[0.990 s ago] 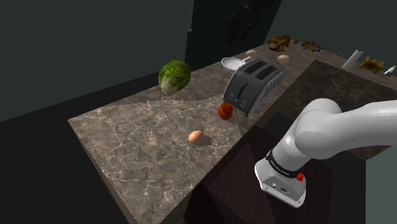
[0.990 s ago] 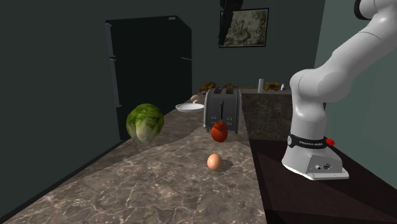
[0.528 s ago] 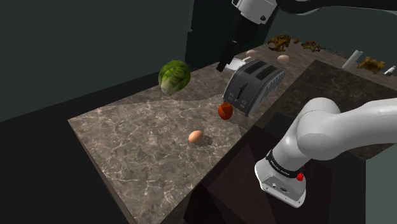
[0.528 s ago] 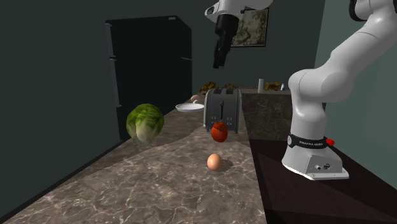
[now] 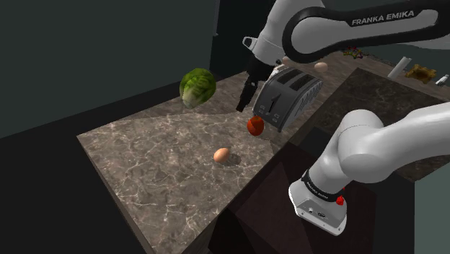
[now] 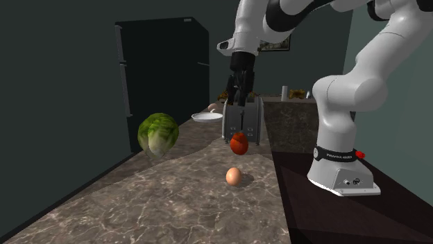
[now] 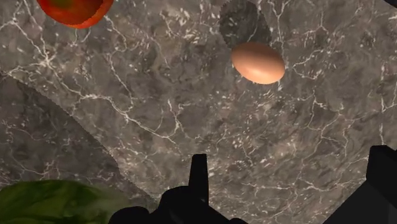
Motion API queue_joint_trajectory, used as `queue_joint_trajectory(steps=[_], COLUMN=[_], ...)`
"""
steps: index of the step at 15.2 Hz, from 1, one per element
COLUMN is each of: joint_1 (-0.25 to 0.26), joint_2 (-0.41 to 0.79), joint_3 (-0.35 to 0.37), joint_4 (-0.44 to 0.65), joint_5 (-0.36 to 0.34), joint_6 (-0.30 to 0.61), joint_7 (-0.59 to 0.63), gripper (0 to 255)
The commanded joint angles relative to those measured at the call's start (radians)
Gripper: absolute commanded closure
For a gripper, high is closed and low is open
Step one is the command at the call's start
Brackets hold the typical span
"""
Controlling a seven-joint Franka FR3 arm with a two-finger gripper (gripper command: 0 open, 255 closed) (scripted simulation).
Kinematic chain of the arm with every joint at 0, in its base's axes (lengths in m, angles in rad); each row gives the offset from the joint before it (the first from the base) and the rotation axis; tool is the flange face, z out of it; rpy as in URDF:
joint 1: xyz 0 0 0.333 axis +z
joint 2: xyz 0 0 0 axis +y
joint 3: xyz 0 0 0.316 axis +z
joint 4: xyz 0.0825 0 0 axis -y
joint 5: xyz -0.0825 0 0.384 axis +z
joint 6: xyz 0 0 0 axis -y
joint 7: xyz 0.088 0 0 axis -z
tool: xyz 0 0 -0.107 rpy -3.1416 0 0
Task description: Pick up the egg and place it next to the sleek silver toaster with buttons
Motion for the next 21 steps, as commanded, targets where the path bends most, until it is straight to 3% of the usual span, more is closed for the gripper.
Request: queue_joint_trajectory(steps=[1,10,14,17,21], joint_1=[0.028,0.196,0.326,0.357,0.414], joint_2=[0.049,0.339,0.517,0.562,0.647], joint_3=[-0.017,-0.126,-0.203,-0.211,-0.224], joint_4=[-0.039,-0.139,-0.137,-0.132,-0.115], joint_5=[0.012,0.124,0.275,0.335,0.474], joint_6=[0.077,0.402,0.537,0.572,0.628], joint_7=[-0.064,-0.392,-0.615,-0.660,-0.759], gripper=[0,0,0,0,0])
